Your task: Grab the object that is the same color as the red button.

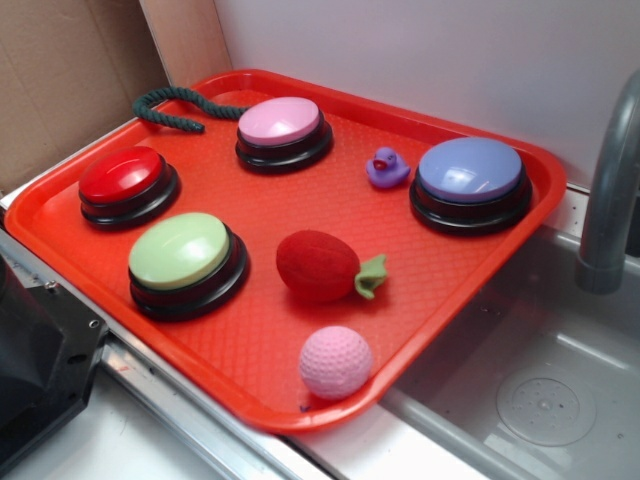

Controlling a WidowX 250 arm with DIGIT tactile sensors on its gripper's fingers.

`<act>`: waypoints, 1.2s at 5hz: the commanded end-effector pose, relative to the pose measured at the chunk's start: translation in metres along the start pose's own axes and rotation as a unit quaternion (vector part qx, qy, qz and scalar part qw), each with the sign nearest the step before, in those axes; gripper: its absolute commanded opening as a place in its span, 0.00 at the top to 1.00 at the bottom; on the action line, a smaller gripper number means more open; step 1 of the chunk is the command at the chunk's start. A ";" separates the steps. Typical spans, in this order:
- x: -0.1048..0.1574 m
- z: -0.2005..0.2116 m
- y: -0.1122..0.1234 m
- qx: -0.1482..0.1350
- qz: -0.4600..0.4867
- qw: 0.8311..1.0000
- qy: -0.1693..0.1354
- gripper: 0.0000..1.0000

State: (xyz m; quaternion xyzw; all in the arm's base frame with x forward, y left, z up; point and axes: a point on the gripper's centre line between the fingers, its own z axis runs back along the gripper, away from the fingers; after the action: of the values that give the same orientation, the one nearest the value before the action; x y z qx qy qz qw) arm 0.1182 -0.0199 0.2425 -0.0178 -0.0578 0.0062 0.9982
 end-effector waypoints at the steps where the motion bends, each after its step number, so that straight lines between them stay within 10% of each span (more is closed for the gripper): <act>1: 0.000 0.000 0.000 0.000 0.000 1.000 0.000 0.00; 4: 0.050 -0.070 -0.079 -0.002 -0.267 0.964 -0.015 0.00; 6: 0.063 -0.143 -0.088 0.035 -0.286 0.958 0.010 0.00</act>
State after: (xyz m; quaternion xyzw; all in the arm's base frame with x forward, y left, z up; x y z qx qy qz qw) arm 0.1982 -0.1070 0.1045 0.0398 -0.0285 -0.2749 0.9602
